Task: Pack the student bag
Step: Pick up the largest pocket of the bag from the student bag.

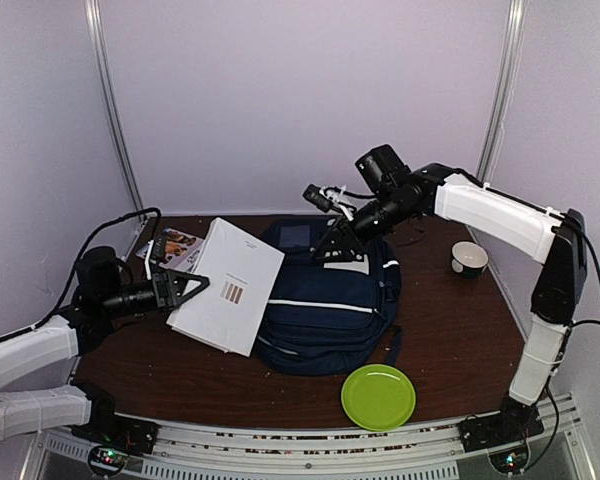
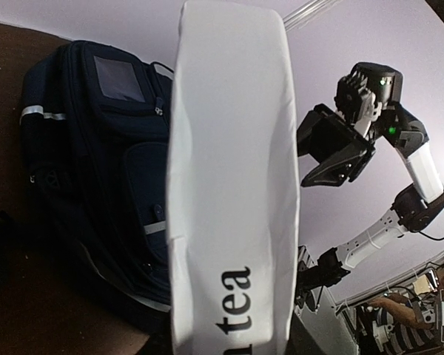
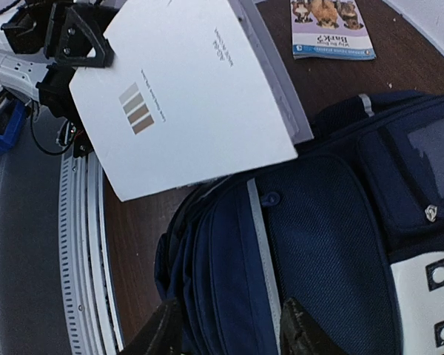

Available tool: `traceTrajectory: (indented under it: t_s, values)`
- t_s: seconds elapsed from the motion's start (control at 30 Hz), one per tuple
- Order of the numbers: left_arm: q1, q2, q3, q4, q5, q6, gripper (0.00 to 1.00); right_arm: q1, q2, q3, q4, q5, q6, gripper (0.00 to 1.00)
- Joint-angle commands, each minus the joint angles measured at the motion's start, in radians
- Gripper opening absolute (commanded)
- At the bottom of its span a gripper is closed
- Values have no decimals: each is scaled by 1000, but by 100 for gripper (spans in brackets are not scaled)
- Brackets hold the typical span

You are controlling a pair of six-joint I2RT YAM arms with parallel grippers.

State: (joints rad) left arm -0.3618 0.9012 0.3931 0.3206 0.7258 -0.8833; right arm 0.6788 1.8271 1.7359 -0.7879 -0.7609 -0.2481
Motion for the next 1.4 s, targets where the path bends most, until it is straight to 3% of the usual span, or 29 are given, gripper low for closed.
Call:
traceTrajectory:
  t_s: [0.0,0.1,0.37,0.57,1.13,1.2,1.3,1.37]
  values:
    - [-5,-34,35,6,47,14,35,24,-100,-152,-84,146,-246,41]
    - [-4,-56,62,-90,46,38,34,56,-169,-275,-31,219,-284,35]
    - [-5,-90,122,-226,47,76,31,246,-244,-492,90,478,-342,33]
    - [-5,-104,127,-241,24,73,32,310,-187,-509,126,574,-346,30]
    - [-5,-106,124,-264,21,87,33,360,-47,-500,165,693,-335,36]
    - [-4,-102,123,-263,26,87,33,360,-30,-486,165,732,-324,27]
    - [-5,-105,119,-264,33,83,32,353,-43,-475,167,783,-318,6]
    - [-4,-119,115,-266,30,77,32,341,-74,-461,153,780,-318,0]
